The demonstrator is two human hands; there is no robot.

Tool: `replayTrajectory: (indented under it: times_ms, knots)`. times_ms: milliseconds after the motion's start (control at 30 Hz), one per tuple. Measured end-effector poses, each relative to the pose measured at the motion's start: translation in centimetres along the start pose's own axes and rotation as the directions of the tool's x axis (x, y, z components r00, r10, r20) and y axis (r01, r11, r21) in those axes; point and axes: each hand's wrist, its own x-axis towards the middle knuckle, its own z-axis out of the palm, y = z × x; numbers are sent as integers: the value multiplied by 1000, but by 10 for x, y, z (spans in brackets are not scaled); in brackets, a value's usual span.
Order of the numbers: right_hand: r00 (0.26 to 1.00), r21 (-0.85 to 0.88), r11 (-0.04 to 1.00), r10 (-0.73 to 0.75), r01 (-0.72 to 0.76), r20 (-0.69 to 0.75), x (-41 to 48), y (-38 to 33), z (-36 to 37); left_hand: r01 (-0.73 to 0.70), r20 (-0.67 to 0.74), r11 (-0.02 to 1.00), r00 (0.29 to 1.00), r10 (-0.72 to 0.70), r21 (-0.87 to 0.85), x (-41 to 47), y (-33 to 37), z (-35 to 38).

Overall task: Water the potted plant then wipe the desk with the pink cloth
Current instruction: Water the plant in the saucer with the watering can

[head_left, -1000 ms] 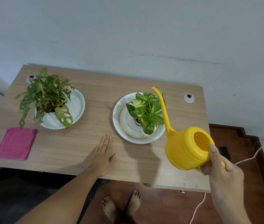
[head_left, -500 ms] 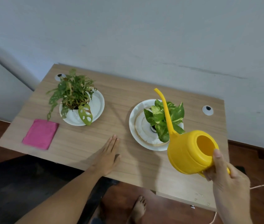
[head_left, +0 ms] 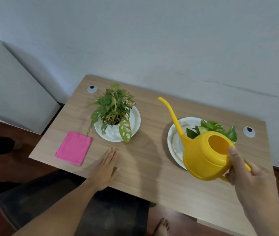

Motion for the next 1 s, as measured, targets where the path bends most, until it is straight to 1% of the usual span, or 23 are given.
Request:
replayTrajectory:
  times_ms: [100, 133, 233, 300, 433, 567, 633, 800, 1000]
  knots:
    - [1000, -72, 997, -13, 12, -9, 6, -24, 12, -9, 6, 999, 1000, 9, -52, 3, -23, 7]
    - [1000, -110, 994, -28, 27, -7, 9, -32, 16, -17, 24, 999, 1000, 18, -47, 6, -29, 6]
    - [999, -169, 984, -48, 47, 0, 16, -53, 24, -63, -1, 997, 998, 63, -42, 11, -37, 5]
    - [999, -227, 973, -50, 51, 10, 19, -63, 29, -84, 21, 995, 996, 85, -45, 11, -43, 7]
    - [997, -284, 956, -72, 76, 25, 20, -86, 40, -122, 66, 992, 990, 123, -9, 11, -50, 12]
    - [990, -309, 941, -135, 141, 42, 22, -107, 55, -120, 63, 993, 991, 120, 2, 10, -53, 12]
    - [987, -313, 936, -148, 161, 64, 25, -111, 59, -119, 74, 993, 990, 118, 14, 9, -52, 13]
    - [987, -327, 932, -135, 157, 91, 26, -123, 68, -111, 71, 994, 991, 110, 13, 8, -52, 18]
    - [976, -398, 891, -188, 218, 114, 20, -126, 64, -115, 89, 993, 989, 118, -34, 8, -54, 24]
